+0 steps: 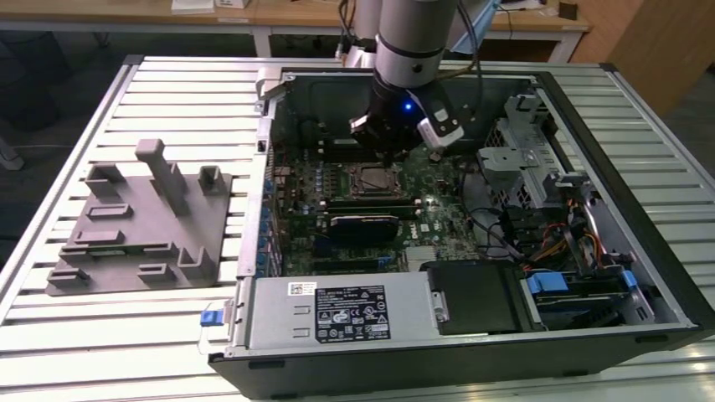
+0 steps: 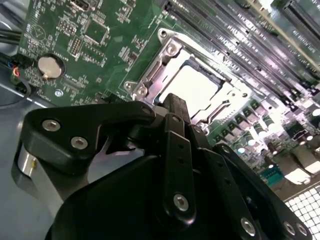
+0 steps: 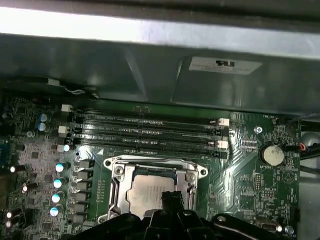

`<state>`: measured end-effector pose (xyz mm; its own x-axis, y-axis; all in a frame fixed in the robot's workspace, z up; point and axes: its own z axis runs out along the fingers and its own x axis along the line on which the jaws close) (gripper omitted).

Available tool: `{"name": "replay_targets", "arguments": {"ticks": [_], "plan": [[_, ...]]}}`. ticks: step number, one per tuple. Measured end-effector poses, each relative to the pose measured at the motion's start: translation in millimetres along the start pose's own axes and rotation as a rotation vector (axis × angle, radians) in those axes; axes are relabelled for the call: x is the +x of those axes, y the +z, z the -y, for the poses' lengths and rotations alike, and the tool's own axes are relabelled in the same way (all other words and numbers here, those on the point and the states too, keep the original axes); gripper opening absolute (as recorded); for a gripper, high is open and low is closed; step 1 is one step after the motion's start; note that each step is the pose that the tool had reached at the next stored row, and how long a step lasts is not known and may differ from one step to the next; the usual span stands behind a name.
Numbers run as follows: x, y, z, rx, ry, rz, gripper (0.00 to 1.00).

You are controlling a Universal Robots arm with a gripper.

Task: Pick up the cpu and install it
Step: 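Install the second cpu locking lever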

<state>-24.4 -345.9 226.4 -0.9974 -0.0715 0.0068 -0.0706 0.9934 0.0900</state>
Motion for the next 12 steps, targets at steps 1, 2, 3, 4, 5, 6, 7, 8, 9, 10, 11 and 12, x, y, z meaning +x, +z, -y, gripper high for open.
{"name": "replay_targets", "arguments": {"ticks": [1, 2, 3, 4, 5, 6, 7, 8, 9, 10, 11, 12], "plan": [[0.1, -1.5, 0.1, 0.0, 0.0, 0.0, 0.11], [0.1, -3.4, 0.0, 0.0001, 0.0, 0.0, 0.11], [0.1, -5.4, -0.1, -0.0001, 0.0, 0.0001, 0.11], [0.1, -7.5, -0.3, -0.0002, 0.0, 0.0002, 0.11], [0.1, -9.8, -0.5, -0.0001, 0.0, 0.0001, 0.11], [0.1, -12.1, -0.7, -0.0001, 0.0, 0.0, 0.11], [0.1, -13.8, -0.6, 0.0, 0.0, 0.0, 0.11], [0.2, -14.3, -0.2, -0.0003, 0.0, 0.0001, 0.11], [0.2, -14.5, 0.7, -0.0002, 0.0, 0.0, 0.11], [0.4, -14.6, 2.2, -0.0002, 0.0, 0.0001, 0.11], [0.5, -14.8, 4.2, -0.0002, 0.0, 0.0001, 0.11], [0.7, -15.0, 6.6, -0.0002, 0.0, 0.0001, 0.11]]}}
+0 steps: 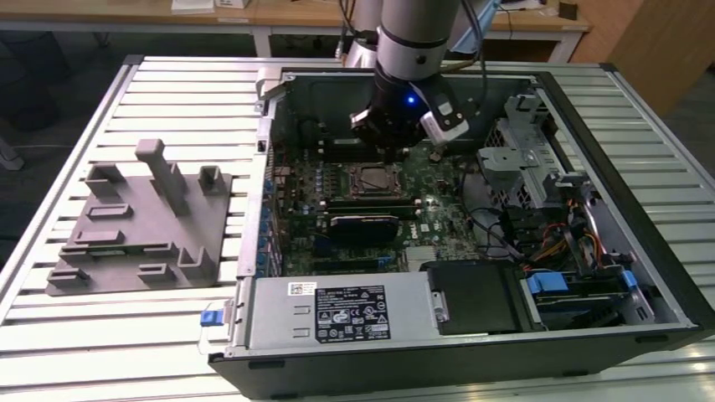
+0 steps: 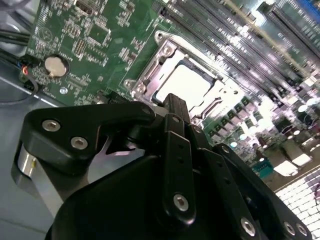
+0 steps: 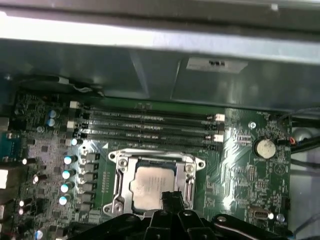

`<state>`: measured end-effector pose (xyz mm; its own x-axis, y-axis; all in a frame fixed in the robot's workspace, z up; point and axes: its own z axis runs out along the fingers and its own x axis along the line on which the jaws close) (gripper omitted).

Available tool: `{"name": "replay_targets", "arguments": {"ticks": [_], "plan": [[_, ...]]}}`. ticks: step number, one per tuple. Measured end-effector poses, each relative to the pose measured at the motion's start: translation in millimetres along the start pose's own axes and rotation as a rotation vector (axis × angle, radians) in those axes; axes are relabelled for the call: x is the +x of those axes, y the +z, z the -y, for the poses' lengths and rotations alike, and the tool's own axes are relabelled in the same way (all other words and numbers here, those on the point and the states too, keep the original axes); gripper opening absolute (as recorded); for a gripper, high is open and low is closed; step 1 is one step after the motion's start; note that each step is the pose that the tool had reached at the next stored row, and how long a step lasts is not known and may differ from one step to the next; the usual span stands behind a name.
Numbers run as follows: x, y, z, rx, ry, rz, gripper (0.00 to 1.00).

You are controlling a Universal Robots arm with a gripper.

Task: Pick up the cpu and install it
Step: 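Install the second cpu locking lever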

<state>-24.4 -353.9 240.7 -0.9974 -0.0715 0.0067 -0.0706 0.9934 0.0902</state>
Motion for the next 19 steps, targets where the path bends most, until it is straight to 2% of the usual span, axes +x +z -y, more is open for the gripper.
{"name": "replay_targets", "arguments": {"ticks": [10, 16, 19], "plan": [[1.7, -2.2, 24.1, 0.0, 0.0, 0.0, 0.11], [8.6, -2.1, 26.9, 0.0, 0.0, 0.0, 0.11], [12.3, -2.2, 31.5, 0.0, 0.0, 0.0, 0.11]]}}
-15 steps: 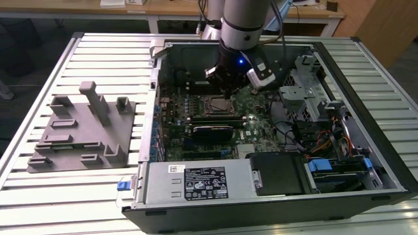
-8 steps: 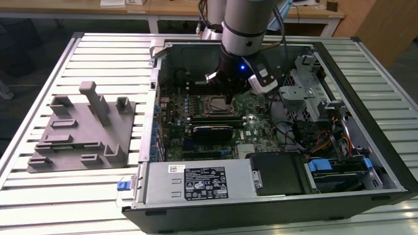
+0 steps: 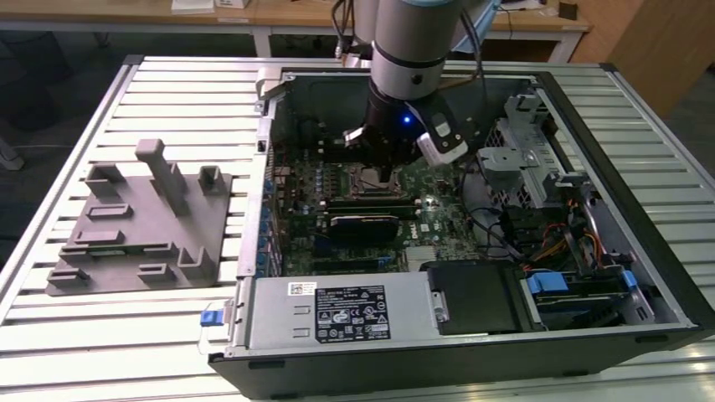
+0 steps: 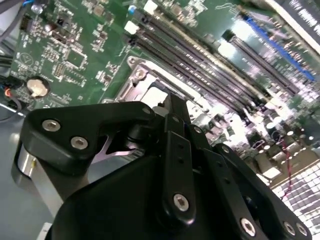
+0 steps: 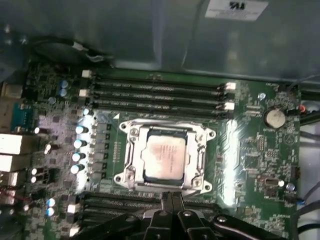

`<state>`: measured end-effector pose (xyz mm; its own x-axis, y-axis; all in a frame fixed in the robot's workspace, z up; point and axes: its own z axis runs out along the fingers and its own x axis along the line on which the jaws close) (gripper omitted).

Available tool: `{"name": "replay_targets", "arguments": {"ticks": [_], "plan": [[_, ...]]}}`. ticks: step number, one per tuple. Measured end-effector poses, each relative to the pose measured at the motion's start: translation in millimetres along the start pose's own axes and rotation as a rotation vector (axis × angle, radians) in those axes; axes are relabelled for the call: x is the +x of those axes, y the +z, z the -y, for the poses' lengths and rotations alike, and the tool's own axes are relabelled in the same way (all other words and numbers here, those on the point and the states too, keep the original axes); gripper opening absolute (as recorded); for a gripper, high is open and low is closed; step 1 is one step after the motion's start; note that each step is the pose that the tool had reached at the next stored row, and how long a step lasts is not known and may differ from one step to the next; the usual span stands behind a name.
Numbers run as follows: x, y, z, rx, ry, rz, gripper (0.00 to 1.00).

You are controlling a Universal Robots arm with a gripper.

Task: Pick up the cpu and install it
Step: 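Install the second cpu locking lever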

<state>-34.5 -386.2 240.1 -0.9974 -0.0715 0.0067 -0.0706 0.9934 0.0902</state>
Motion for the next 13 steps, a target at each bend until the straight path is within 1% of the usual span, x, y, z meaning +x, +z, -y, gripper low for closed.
{"name": "replay_targets", "arguments": {"ticks": [2, 5, 10, 13], "plan": [[2.3, 0.1, 2.5, 0.0001, 0.0, -0.0001, 0.11], [8.0, 0.4, 4.9, 0.0, 0.0, 0.0, 0.11], [17.6, 1.7, 5.7, -0.0002, 0.0, 0.0001, 0.11], [18.7, 4.5, 6.0, -0.0001, 0.0, -0.0018, 0.11]]}}
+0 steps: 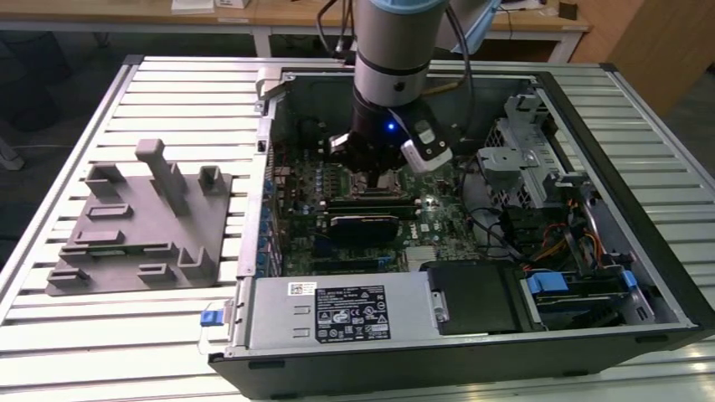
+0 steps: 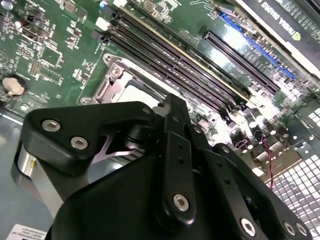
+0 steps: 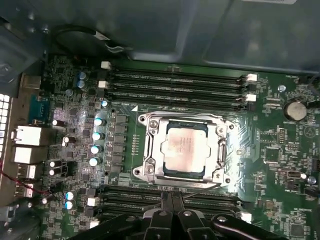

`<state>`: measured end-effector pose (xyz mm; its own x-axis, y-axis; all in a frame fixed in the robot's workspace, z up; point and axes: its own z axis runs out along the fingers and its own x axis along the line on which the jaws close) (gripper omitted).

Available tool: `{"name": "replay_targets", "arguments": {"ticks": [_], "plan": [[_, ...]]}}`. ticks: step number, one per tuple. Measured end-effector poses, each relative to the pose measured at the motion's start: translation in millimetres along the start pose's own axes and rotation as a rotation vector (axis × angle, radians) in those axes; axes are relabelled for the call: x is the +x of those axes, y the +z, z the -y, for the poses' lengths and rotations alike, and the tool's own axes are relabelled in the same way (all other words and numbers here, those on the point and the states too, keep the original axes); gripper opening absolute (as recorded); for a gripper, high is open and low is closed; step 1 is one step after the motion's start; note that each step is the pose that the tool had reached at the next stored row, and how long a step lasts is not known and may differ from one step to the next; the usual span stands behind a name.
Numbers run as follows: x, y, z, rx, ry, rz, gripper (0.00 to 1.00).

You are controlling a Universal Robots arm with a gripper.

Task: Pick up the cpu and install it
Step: 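Install the second cpu locking lever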

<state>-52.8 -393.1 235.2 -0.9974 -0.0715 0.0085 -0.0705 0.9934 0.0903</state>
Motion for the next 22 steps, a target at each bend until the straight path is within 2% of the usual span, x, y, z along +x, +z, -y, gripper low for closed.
{"name": "replay_targets", "arguments": {"ticks": [7, 11, 15, 18, 22], "plan": [[0.7, 10.3, 0.9, -0.0014, 0.002, -0.0196, 0.11], [2.2, 16.4, 1.3, -0.0018, 0.002, -0.0267, 0.11], [3.8, 20.8, 2.0, -0.004, 0.003, -0.0299, 0.11], [4.7, 22.0, 4.2, -0.0135, 0.002, -0.0292, 0.11], [6.0, 22.1, 9.9, -0.0356, 0.002, -0.0277, 0.11]]}}
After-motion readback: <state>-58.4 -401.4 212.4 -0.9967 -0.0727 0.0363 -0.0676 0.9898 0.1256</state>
